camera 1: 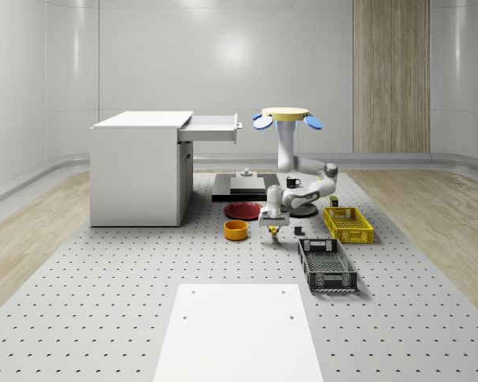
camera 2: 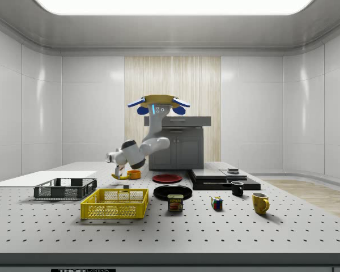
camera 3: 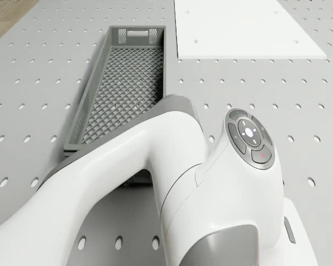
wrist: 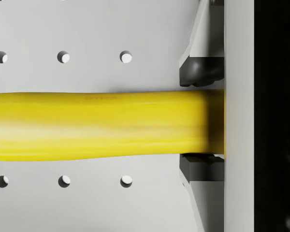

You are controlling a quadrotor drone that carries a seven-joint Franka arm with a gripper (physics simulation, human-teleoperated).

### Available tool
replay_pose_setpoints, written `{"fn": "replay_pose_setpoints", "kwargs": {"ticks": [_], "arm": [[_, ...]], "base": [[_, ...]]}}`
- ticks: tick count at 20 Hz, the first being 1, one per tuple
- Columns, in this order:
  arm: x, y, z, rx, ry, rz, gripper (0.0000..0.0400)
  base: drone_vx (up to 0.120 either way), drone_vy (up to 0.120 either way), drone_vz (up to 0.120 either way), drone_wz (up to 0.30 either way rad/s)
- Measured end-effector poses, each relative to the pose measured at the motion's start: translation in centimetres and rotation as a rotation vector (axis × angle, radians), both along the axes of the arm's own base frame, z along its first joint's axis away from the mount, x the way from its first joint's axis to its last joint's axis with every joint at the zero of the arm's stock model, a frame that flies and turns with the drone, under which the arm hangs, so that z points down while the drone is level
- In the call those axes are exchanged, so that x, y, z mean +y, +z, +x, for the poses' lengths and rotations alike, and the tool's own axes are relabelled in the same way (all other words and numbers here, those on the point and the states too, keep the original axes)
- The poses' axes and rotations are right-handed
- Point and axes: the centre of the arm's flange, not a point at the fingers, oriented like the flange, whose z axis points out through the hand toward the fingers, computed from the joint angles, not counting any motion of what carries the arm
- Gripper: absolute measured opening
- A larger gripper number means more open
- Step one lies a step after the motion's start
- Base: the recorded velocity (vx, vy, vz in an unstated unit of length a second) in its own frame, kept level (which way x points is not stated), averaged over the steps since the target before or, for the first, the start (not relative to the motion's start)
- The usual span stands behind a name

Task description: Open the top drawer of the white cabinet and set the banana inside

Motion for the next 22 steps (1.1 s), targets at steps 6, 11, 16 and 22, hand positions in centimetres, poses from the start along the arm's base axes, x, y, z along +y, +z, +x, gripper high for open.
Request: {"fn": "replay_pose_setpoints", "kwargs": {"ticks": [6, 11, 16, 22], "arm": [[0.0, -1.9, 0.0, 0.0, 0.008, -0.001, 0.0193], [0.0, -2.5, 0.0, 0.0, 0.01, -0.001, 0.0193], [0.0, -2.7, 0.0, 0.0, 0.011, -0.001, 0.0193], [0.0, -2.7, 0.0, 0.0, 0.012, -0.001, 0.0193]], "base": [[0.0, 0.0, 0.12, 0.0], [0.0, 0.0, 0.12, 0.0], [0.0, 0.072, 0.12, 0.0], [0.0, 0.06, 0.12, 0.0]]}}
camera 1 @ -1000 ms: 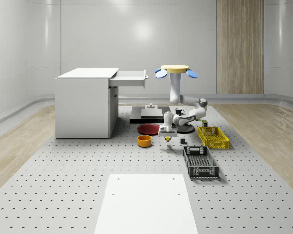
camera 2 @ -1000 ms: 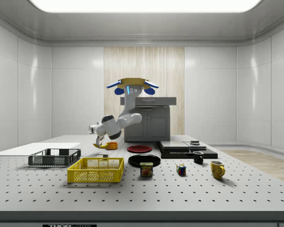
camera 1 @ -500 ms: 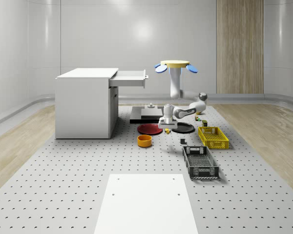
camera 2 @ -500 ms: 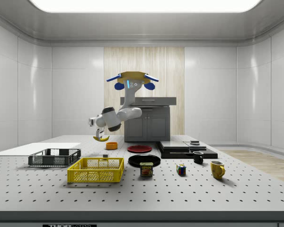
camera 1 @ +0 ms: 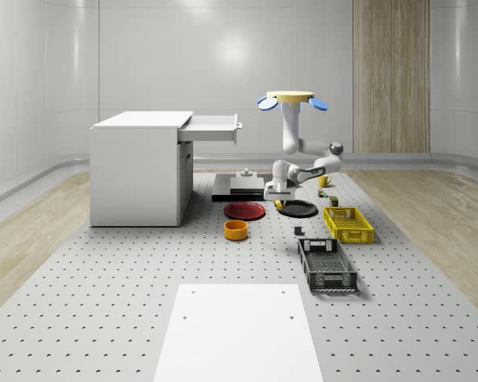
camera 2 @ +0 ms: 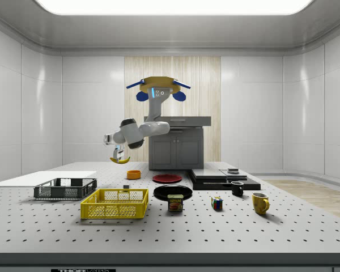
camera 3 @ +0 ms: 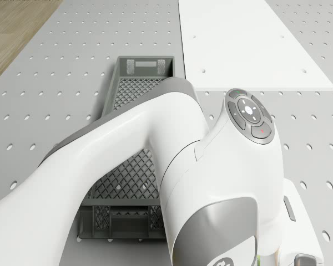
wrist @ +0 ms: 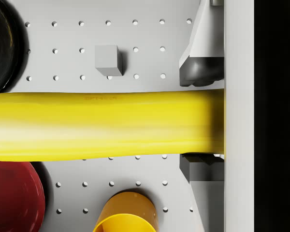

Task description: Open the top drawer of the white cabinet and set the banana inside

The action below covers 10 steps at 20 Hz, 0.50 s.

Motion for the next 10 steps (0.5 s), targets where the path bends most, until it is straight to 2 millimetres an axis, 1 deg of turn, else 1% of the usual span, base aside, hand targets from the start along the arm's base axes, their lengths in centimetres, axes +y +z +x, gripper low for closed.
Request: {"fn": "replay_pose_setpoints", "kwargs": {"ticks": [1, 10], "arm": [[0.0, 0.0, 0.0, 0.0, 0.0, 0.0, 0.0193], [0.0, -0.02, 0.0, 0.0, 0.0, 0.0, 0.0193]], "base": [[-0.04, 0.0, 0.12, 0.0], [-0.12, 0.0, 0.12, 0.0]]}}
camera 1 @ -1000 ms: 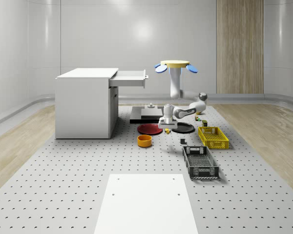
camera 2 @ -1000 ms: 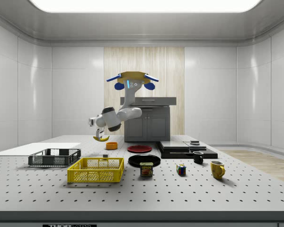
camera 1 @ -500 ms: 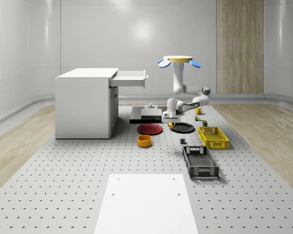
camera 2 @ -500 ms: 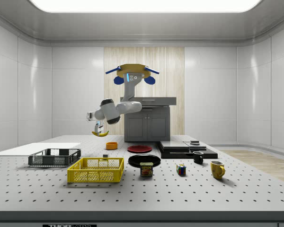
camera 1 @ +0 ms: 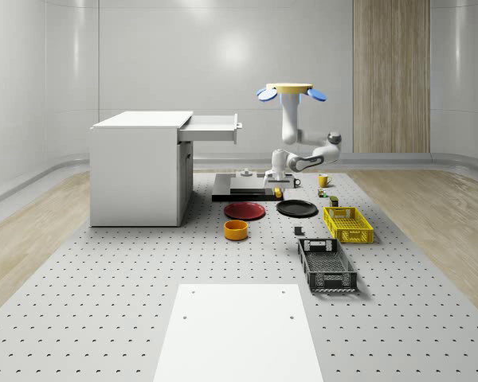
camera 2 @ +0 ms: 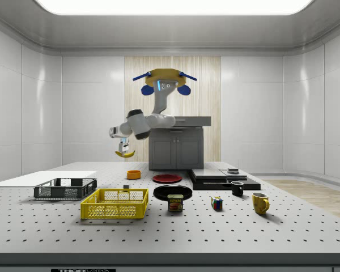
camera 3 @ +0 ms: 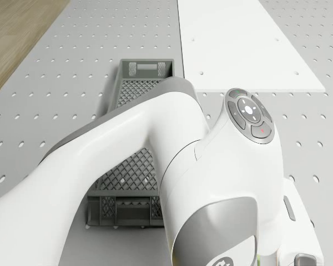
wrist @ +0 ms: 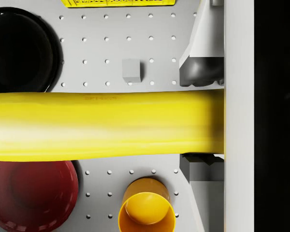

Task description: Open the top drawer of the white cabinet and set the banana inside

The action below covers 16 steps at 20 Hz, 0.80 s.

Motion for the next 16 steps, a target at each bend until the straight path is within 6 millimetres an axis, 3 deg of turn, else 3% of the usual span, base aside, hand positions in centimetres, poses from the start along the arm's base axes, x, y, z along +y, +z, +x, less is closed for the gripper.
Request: {"fn": "replay_pose_setpoints", "kwargs": {"ticks": [7, 16], "arm": [[0.0, 0.0, 0.0, 0.0, 0.0, 0.0, 0.0193], [0.0, 0.0, 0.0, 0.0, 0.0, 0.0, 0.0193]], "base": [[-0.12, 0.0, 0.12, 0.0], [-0.12, -0.067, 0.12, 0.0]]}}
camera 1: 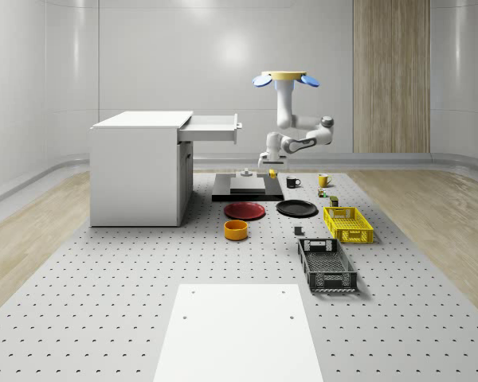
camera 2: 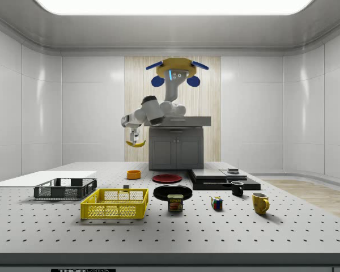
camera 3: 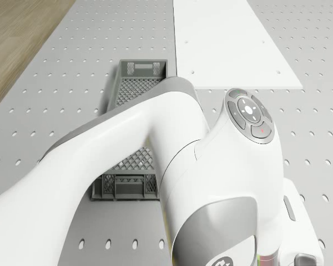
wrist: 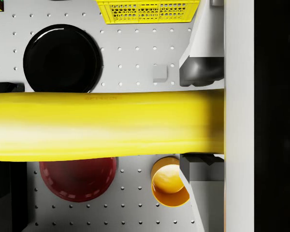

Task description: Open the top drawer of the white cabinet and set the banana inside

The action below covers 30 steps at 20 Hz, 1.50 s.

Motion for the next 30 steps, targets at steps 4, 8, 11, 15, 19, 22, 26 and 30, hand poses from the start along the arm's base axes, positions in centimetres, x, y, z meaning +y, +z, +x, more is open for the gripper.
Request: {"fn": "replay_pose_setpoints", "kwargs": {"ticks": [4, 8, 11, 15, 19, 22, 26, 30], "arm": [[0.0, 0.0, 0.0, 0.0, 0.0, 0.0, 0.0193], [0.0, 0.0, 0.0, 0.0, 0.0, 0.0, 0.0193], [0.0, 0.0, 0.0, 0.0, 0.0, 0.0, 0.0193], [0.0, 0.0, 0.0, 0.0, 0.0, 0.0, 0.0193], [0.0, 0.0, 0.0, 0.0, 0.0, 0.0, 0.0193], [0.0, 0.0, 0.0, 0.0, 0.0, 0.0, 0.0193], [0.0, 0.0, 0.0, 0.0, 0.0, 0.0, 0.0193], [0.0, 0.0, 0.0, 0.0, 0.0, 0.0, 0.0193]], "base": [[-0.12, 0.0, 0.12, 0.0], [-0.12, -0.09, 0.12, 0.0], [-0.12, 0.0, 0.12, 0.0], [-0.12, -0.07, 0.12, 0.0], [-0.12, -0.06, 0.12, 0.0], [-0.12, -0.093, 0.12, 0.0], [-0.12, 0.0, 0.12, 0.0], [-0.12, -0.05, 0.12, 0.0]]}}
